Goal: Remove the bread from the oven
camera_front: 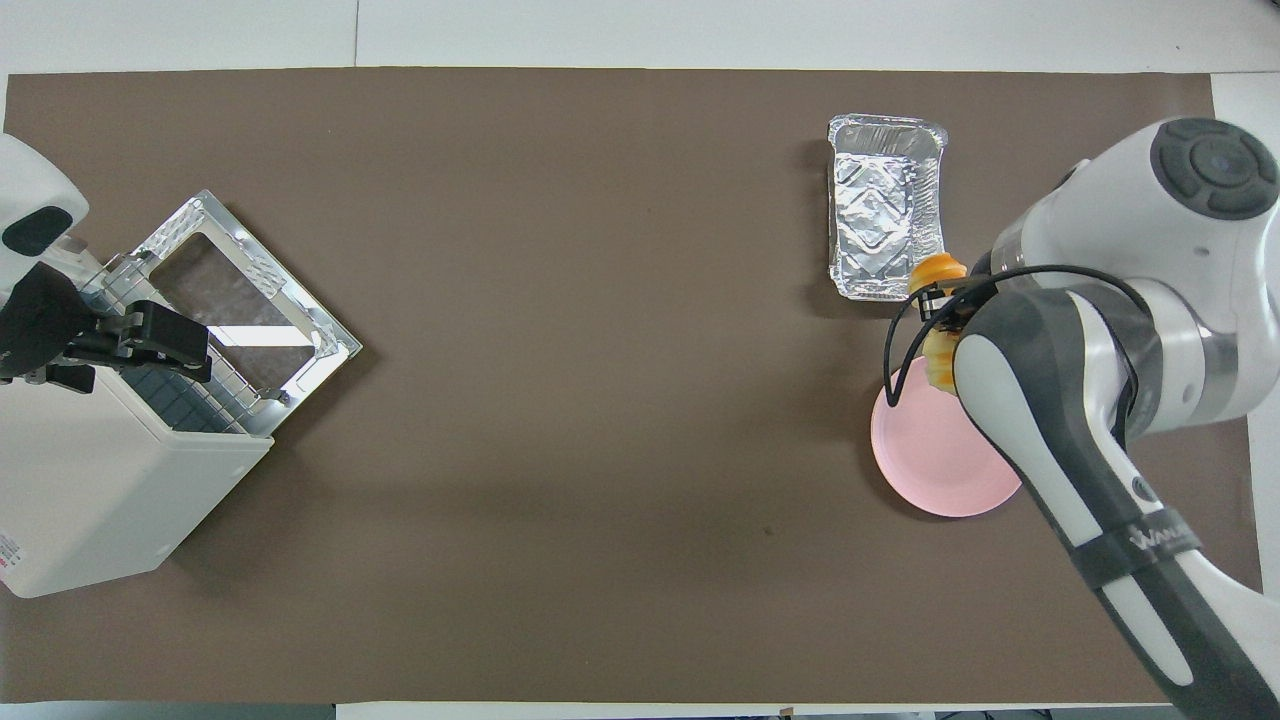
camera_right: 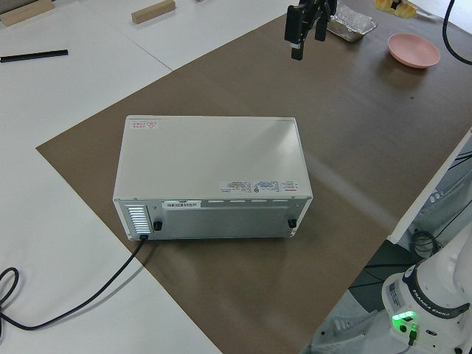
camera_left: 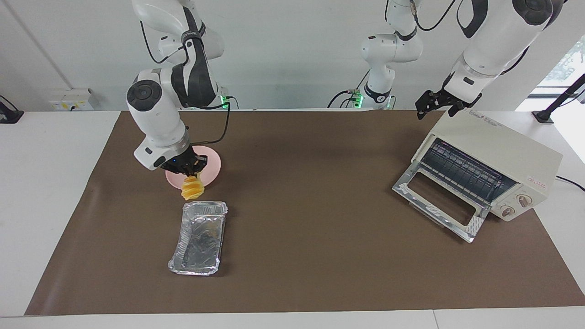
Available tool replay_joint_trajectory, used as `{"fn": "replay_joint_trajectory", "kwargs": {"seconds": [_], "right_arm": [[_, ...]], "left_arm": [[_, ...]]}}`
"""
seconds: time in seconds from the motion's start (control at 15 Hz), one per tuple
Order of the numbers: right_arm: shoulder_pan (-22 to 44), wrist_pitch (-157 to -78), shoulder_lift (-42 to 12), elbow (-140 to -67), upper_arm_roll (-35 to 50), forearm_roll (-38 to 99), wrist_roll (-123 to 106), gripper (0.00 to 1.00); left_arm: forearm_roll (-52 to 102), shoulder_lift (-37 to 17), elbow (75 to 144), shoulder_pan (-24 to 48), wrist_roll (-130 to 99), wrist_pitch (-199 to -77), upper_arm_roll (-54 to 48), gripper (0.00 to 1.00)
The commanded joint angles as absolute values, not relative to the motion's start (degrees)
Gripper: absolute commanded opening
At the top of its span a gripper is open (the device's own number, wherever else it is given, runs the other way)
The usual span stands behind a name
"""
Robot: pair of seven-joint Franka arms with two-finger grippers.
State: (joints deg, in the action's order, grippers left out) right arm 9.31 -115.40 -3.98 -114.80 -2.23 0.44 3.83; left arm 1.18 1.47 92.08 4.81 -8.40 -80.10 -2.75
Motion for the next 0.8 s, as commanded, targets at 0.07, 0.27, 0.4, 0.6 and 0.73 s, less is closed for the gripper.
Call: {"fn": "replay_joint_trajectory", "kwargs": {"seconds": [0.07, 0.27, 0.4, 0.6, 0.73], "right_arm": [[8.61, -129.78, 7.9, -137.24, -1.76, -0.35, 3.43, 0.0], [8.53, -138.49, 9.93, -145.09, -1.84, -0.35, 2.47, 0.0], [6.95, -141.05, 9.5, -146.42, -1.76, -0.35, 0.36, 0.0], [6.86, -143.52, 8.44, -147.04, -1.76, -0.35, 0.26, 0.0], [6.59, -143.18, 8.44, -147.04, -1.76, -0.35, 0.61, 0.56]], "left_arm": [[1.93, 2.72, 92.99, 4.13, -8.17, -80.6, -2.9, 1.0], [1.93, 2.72, 92.99, 4.13, -8.17, -80.6, -2.9, 1.0], [1.93, 2.72, 92.99, 4.13, -8.17, -80.6, -2.9, 1.0], [1.93, 2.72, 92.99, 4.13, -8.17, -80.6, -2.9, 1.0], [1.93, 2.72, 92.99, 4.13, -8.17, -80.6, -2.9, 1.0]]}}
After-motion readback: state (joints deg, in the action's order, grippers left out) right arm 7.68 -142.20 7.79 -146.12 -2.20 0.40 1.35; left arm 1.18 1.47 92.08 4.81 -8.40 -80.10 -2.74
